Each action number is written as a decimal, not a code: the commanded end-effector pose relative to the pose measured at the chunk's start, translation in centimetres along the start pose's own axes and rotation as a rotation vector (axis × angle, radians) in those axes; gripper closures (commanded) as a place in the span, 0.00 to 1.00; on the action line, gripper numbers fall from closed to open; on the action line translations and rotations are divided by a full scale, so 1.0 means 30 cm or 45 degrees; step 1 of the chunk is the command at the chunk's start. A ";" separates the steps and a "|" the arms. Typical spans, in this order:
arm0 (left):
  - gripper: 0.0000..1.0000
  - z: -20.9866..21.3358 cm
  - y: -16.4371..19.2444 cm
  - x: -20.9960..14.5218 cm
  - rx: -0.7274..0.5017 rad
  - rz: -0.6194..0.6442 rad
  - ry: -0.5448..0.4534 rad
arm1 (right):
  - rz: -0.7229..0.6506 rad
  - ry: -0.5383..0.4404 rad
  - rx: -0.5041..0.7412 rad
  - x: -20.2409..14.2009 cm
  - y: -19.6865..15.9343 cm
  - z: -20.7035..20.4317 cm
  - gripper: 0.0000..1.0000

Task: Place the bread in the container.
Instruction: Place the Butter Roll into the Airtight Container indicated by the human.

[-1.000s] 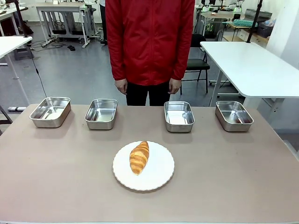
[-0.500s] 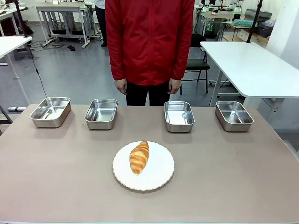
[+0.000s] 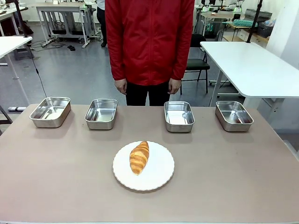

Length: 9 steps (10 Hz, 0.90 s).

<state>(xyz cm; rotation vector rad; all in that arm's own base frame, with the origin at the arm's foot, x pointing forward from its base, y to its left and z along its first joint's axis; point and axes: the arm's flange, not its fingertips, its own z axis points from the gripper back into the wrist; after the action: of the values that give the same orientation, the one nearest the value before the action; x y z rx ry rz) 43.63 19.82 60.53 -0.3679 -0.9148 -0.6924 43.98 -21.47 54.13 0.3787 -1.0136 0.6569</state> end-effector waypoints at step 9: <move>0.00 0.001 -0.001 -0.002 0.000 -0.010 0.000 | 0.008 -0.004 -0.001 0.002 0.001 0.002 0.00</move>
<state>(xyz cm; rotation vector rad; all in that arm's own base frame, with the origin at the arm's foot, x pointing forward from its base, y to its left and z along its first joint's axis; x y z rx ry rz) 43.63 19.83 60.53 -0.3679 -0.9148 -0.6924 43.98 -21.47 54.14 0.3786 -1.0136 0.6569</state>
